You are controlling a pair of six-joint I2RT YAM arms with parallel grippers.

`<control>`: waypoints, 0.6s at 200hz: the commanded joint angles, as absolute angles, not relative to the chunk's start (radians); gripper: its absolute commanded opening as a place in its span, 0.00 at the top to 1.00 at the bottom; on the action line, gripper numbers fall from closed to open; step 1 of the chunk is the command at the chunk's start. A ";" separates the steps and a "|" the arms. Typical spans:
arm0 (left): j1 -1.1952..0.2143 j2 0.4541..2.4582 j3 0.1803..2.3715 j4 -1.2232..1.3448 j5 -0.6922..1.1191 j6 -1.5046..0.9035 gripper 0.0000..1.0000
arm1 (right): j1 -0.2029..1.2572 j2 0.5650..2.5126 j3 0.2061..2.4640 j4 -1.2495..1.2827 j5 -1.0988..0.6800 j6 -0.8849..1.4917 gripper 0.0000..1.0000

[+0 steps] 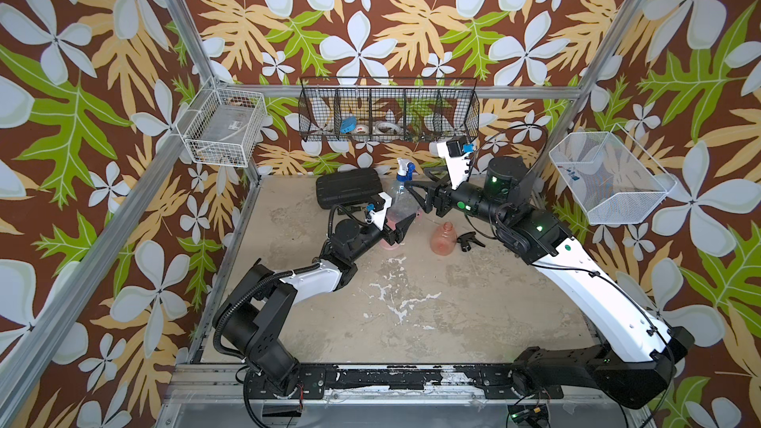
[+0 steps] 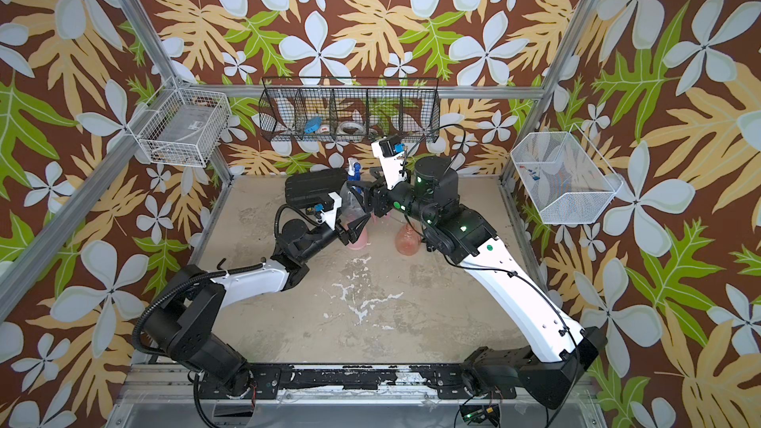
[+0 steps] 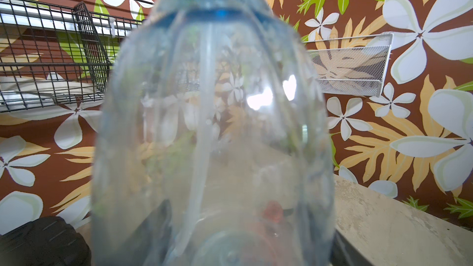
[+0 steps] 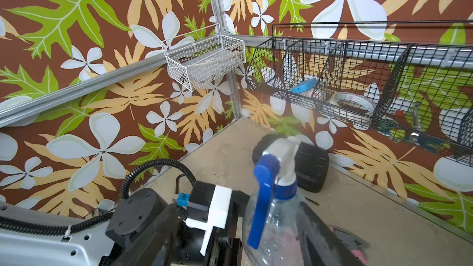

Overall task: Attach spray nozzles to spray bottles
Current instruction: Screw the spray nozzle on the spray bottle.

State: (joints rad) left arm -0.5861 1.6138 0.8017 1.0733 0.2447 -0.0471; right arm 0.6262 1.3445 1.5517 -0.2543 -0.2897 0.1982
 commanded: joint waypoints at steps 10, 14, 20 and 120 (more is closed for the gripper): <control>-0.584 1.608 0.813 1.106 0.256 -0.069 0.51 | 0.622 1.389 1.572 -0.212 -0.363 0.226 0.27; -0.584 1.608 0.813 1.106 0.257 -0.070 0.51 | 0.622 1.401 1.580 -0.213 -0.382 0.231 0.27; -0.584 1.608 0.813 1.106 0.259 -0.074 0.51 | 0.624 1.417 1.593 -0.214 -0.410 0.240 0.29; -0.576 1.593 0.788 1.106 0.320 -0.052 0.51 | 0.681 1.467 1.729 -0.381 -0.339 0.140 0.38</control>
